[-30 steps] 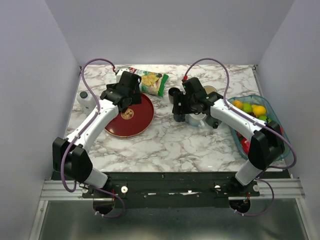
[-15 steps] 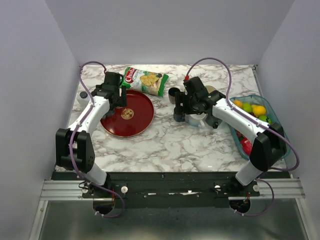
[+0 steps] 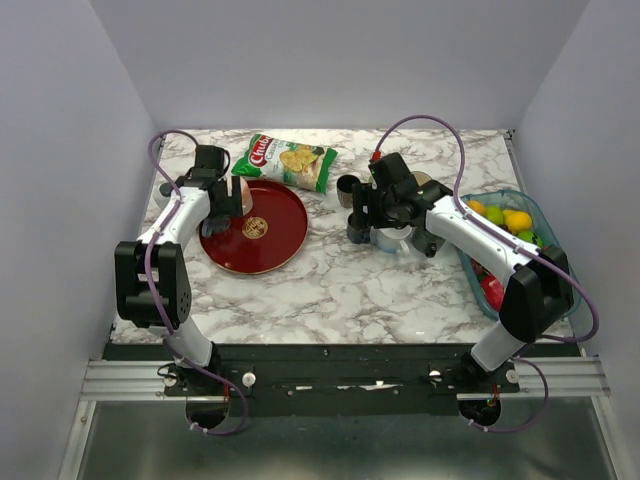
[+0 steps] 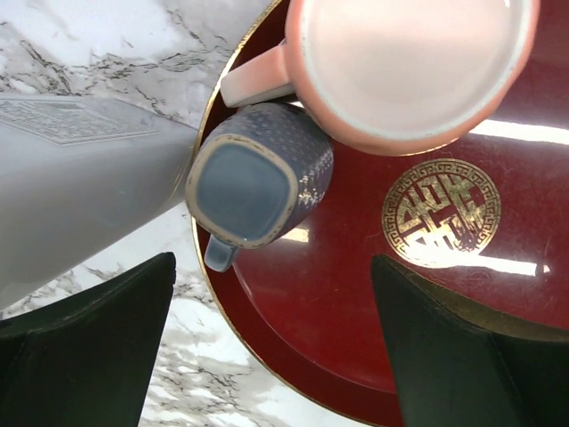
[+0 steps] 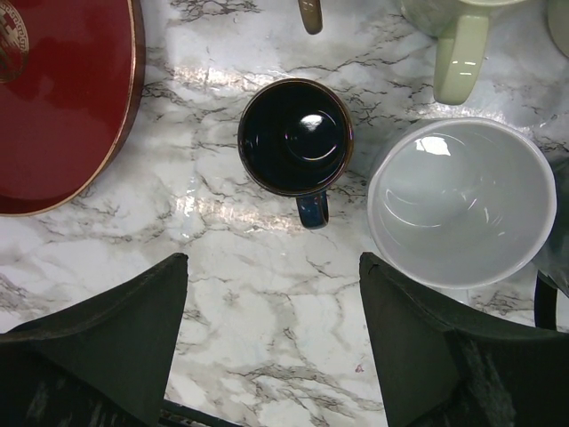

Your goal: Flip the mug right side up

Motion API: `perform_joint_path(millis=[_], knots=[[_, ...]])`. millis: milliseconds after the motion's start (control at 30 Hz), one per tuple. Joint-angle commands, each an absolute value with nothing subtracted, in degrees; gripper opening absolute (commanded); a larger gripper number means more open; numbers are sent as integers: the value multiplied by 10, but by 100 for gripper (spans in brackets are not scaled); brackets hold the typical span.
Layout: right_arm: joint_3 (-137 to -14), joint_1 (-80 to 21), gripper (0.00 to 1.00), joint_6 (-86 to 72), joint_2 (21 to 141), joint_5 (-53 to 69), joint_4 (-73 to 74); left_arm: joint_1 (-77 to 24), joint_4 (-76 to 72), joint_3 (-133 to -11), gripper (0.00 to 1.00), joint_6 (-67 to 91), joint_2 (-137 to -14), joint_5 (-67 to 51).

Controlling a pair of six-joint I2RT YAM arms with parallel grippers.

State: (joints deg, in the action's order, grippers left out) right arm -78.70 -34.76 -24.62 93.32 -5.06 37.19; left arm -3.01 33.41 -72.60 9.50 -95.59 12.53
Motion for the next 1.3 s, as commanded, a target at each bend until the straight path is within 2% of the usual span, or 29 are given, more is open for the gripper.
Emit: perform_joint_path(millis=[0, 67, 200, 400, 467, 600, 700, 833, 867, 1000, 1067, 1200, 1267], knots=[[-802, -343, 84, -255, 933, -55, 386, -25, 326, -720, 98, 92, -963, 93], [-806, -343, 84, -255, 938, -53, 387, -23, 320, -715, 93, 97, -966, 86], [-812, -342, 84, -257, 940, -50, 388, -20, 320, -713, 76, 98, -977, 83], [-815, -341, 84, -257, 943, -47, 388, -18, 318, -714, 71, 99, -985, 83], [-813, -341, 84, -257, 942, -46, 388, -18, 320, -714, 71, 99, -987, 87], [-807, -340, 84, -258, 940, -43, 389, -18, 311, -705, 89, 99, -972, 110], [-804, -340, 84, -258, 940, -42, 388, -18, 299, -693, 97, 89, -962, 119], [-804, -340, 84, -257, 943, -36, 389, -18, 283, -677, 96, 84, -969, 113], [-804, -340, 84, -256, 943, -35, 389, -18, 277, -671, 95, 84, -972, 113], [-807, -340, 84, -254, 944, -37, 390, -18, 268, -662, 75, 88, -973, 99], [-808, -340, 84, -254, 945, -35, 391, -18, 266, -661, 70, 91, -970, 100], [-807, -341, 82, -255, 947, -31, 391, -19, 269, -666, 53, 98, -971, 101], [-809, -340, 82, -255, 949, -27, 392, -19, 268, -666, 52, 105, -970, 108]])
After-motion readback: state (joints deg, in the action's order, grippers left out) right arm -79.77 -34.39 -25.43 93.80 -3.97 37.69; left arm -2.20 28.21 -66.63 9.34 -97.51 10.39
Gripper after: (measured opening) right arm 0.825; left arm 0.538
